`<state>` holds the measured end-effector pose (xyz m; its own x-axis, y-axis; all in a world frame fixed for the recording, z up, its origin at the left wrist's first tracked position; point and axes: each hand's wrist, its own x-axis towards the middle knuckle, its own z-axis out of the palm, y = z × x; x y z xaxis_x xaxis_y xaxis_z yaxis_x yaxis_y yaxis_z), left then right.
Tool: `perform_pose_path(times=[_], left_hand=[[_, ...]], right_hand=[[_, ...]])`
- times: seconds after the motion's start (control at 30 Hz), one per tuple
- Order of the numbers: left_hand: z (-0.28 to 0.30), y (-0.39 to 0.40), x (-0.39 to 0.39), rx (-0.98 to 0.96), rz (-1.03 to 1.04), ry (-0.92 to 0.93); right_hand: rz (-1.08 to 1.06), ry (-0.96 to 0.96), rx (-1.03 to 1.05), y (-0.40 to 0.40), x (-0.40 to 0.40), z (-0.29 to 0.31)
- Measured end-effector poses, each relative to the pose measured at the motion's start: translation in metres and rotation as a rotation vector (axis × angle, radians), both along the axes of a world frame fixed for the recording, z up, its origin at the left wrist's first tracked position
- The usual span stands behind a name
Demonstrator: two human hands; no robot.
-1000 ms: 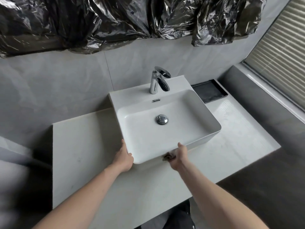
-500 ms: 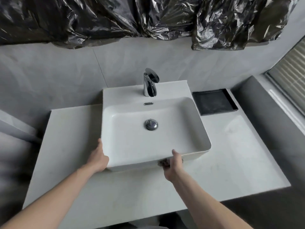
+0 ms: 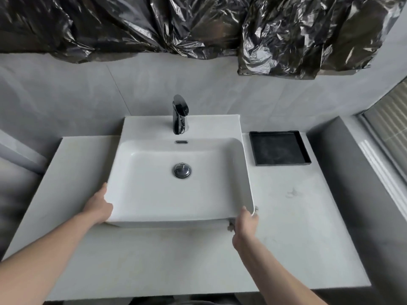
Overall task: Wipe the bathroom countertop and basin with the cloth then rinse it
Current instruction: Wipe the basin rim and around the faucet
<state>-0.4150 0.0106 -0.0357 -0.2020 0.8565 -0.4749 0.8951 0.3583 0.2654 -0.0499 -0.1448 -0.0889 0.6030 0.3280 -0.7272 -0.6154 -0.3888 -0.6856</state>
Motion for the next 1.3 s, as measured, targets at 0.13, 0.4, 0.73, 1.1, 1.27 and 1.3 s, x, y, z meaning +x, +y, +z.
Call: perform_pose_path(times=[0.13,0.4,0.73,1.1,1.27,1.3], left_hand=[[0.000,0.001,0.001,0.002,0.020,0.015],[-0.008,0.002,-0.006,-0.004,0.031,0.003],[-0.018,0.006,-0.015,-0.033,0.057,-0.035],[-0.018,0.005,-0.014,-0.059,0.109,-0.085],[-0.017,0.005,-0.018,-0.074,0.119,-0.114],[-0.016,0.004,-0.018,-0.069,0.116,-0.120]], right_hand=[[0.325,-0.382,-0.002,-0.011,0.023,0.013],[0.932,-1.049,-0.059,0.049,0.064,0.011],[0.984,-1.028,-0.077,0.185,0.112,0.024],[1.094,-1.330,-0.336,0.286,0.090,0.012],[1.463,-1.428,-0.042,0.290,0.012,0.010],[1.501,-1.433,-0.004,0.288,0.005,0.011]])
